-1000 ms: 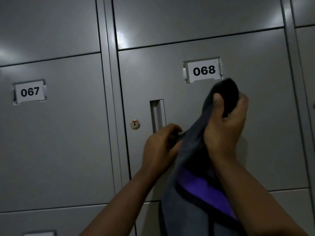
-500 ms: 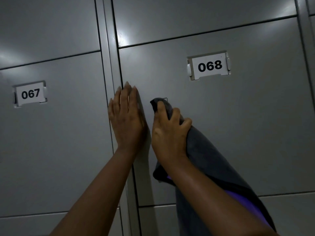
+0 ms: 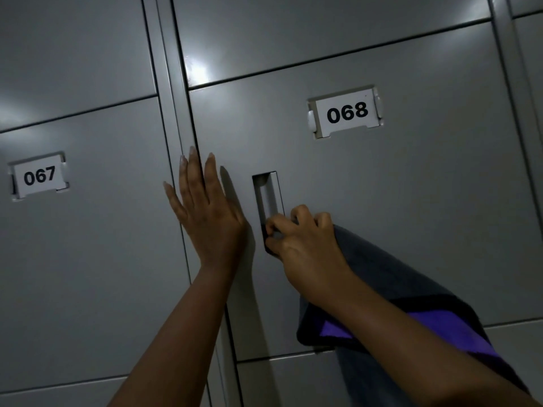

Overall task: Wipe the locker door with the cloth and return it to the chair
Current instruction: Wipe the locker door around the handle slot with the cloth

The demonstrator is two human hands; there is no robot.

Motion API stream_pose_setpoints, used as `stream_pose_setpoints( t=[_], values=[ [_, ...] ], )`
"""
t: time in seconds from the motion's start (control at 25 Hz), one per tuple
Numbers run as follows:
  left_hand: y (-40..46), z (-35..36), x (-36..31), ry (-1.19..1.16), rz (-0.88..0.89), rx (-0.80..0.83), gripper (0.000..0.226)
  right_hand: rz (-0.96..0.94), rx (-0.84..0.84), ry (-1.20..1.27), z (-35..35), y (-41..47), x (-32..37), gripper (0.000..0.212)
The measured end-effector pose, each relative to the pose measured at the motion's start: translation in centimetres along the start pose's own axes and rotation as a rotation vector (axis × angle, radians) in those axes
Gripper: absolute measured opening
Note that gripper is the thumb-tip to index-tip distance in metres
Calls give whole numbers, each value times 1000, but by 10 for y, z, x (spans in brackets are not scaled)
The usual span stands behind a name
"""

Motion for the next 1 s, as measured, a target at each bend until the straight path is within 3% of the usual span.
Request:
stream_pose_setpoints(
  t=[0.08,0.16,0.24,0.32,0.44,0.6,0.8,0.92,1.0],
  values=[
    [0,-3,-2,-4,-4,-18,61,-27,152,-51,-15,11,-1,27],
    [1,-3,-2,-8,0,-7,59,20,142,-37,-27,17,-16,24],
    [0,-1,1,-17,37,32,57,233,-133,203,-42,16,-35,32],
    [0,2,2,-50,87,79,61,330,-275,451,-41,19,-43,47],
    [1,4,2,-93,135,118,66,182,-226,175,-26,31,-16,53],
    [1,7,3,-123,153,134,64,193,-155,-210,-5,20,10,55],
    [0,9,4,-142,154,134,63,214,-133,-195,9,-5,15,55],
    [-1,8,6,-153,148,124,62,88,-83,-209,8,-30,16,40],
    [0,7,6,-162,138,120,62,124,-64,-131,10,-30,19,28]
  ],
)
Point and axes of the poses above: each hand's wrist, its own y-axis towards the middle knuckle, its own z-axis out of the palm, x = y × z, the point moved 2 cm from there along y, towards the middle knuckle, and after that the axes turned 10 degrees about z, right-handed, at the moved point
